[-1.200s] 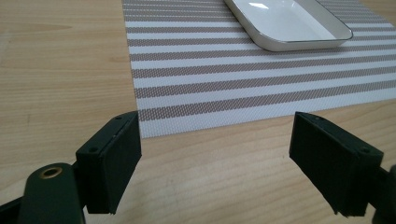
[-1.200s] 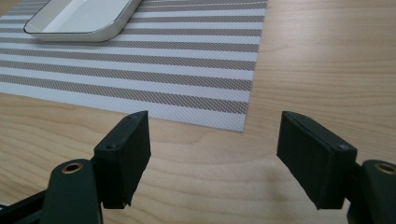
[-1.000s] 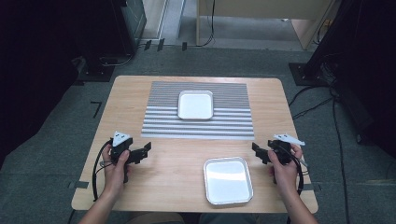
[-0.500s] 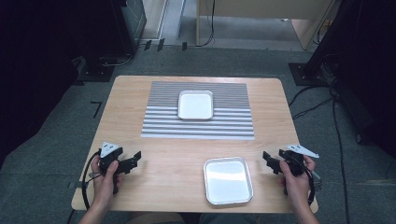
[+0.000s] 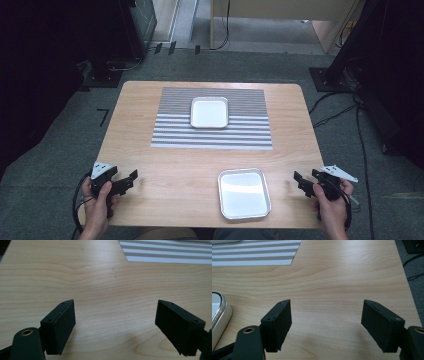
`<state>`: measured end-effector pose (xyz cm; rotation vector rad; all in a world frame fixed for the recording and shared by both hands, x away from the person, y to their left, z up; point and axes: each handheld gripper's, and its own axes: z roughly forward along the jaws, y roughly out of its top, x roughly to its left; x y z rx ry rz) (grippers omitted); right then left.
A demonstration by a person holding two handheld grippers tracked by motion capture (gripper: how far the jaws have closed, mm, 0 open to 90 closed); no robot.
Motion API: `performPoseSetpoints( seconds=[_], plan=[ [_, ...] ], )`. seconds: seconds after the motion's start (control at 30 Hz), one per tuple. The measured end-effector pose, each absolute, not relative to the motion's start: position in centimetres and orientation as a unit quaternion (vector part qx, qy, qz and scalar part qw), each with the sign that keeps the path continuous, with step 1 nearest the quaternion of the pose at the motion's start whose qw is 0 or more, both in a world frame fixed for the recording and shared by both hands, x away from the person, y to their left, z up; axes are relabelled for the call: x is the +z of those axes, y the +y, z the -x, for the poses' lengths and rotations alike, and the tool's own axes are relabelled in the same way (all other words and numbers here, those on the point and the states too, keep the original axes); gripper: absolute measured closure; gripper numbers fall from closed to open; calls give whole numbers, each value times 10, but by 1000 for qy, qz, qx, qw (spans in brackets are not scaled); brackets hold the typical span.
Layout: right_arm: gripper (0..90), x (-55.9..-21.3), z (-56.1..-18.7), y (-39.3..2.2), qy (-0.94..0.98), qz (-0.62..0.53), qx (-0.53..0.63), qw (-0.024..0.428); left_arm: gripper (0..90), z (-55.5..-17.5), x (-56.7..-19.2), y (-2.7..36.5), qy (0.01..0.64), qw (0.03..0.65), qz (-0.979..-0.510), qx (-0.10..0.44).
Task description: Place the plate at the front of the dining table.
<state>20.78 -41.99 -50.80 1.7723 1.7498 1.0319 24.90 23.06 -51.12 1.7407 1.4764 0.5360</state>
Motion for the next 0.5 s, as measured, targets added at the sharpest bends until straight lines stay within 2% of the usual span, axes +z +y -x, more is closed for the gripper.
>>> performPoseSetpoints(
  seconds=[0.27,0.5],
  plan=[
    [220,-515,-194,-431,629,-651,359,227,167,-236,-517,254,594,374,-678,218],
    [194,-523,-185,-432,640,-647,337,242,168,-225,-518,263,594,335,-689,246]
  ],
)
